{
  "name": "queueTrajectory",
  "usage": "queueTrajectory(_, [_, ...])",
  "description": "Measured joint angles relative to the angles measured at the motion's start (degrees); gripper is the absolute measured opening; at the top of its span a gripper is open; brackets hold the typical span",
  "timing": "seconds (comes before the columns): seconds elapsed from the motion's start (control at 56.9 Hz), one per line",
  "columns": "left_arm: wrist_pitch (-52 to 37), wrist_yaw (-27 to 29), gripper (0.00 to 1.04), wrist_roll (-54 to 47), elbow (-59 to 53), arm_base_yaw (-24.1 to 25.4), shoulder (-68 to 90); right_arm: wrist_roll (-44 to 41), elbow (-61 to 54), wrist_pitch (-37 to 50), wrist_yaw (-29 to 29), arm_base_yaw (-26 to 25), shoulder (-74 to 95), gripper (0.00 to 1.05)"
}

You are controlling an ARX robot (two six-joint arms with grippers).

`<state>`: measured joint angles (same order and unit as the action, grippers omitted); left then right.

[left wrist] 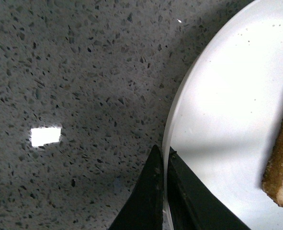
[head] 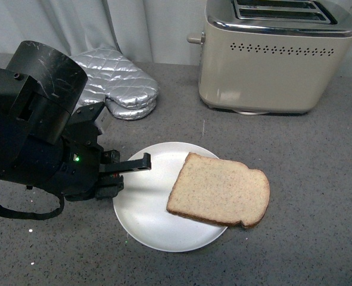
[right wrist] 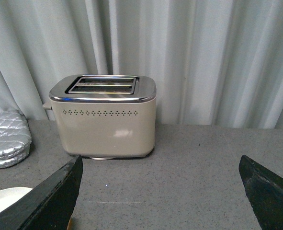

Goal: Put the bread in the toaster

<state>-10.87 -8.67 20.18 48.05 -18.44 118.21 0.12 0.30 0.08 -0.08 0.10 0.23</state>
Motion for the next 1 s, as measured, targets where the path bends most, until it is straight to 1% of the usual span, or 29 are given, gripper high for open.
queueTrajectory(0.176, [-0.20,-1.62,0.03,4.98,0.50,-2.08,-1.77,0.00,0.00,0.00,0.00,0.00,0.00,0.95])
queueTrajectory(0.299, [0.22,-1.86,0.03,7.32,3.39,-4.11,-1.33,0.00,0.00,0.00,0.00,0.00,0.00,0.95])
queueTrajectory(0.457, [2.45,-1.42,0.03,10.40,11.89,-9.03,3.26,0.00,0.00,0.02,0.00,0.00,0.00,0.95])
queueTrajectory(0.545, [3.13,-1.40,0.03,11.82,14.86,-11.17,5.73,0.00,0.00,0.02,0.00,0.00,0.00,0.95])
queueTrajectory(0.615, [3.85,-1.42,0.03,13.46,18.45,-13.94,8.83,0.00,0.00,0.00,0.00,0.00,0.00,0.95])
queueTrajectory(0.703, [4.59,-1.44,0.03,14.60,21.20,-15.67,10.99,0.00,0.00,0.02,0.00,0.00,0.00,0.95])
queueTrajectory(0.826, [5.77,-1.44,0.03,15.76,24.59,-17.44,13.53,0.00,0.00,0.02,0.00,0.00,0.00,0.95])
queueTrajectory(0.95, [6.62,-0.90,0.03,16.20,26.10,-18.08,14.73,0.00,0.00,0.00,0.00,0.00,0.00,0.95])
queueTrajectory(1.002, [6.84,-0.48,0.07,16.37,26.36,-18.12,14.75,0.00,0.00,0.02,0.02,0.00,0.00,0.95])
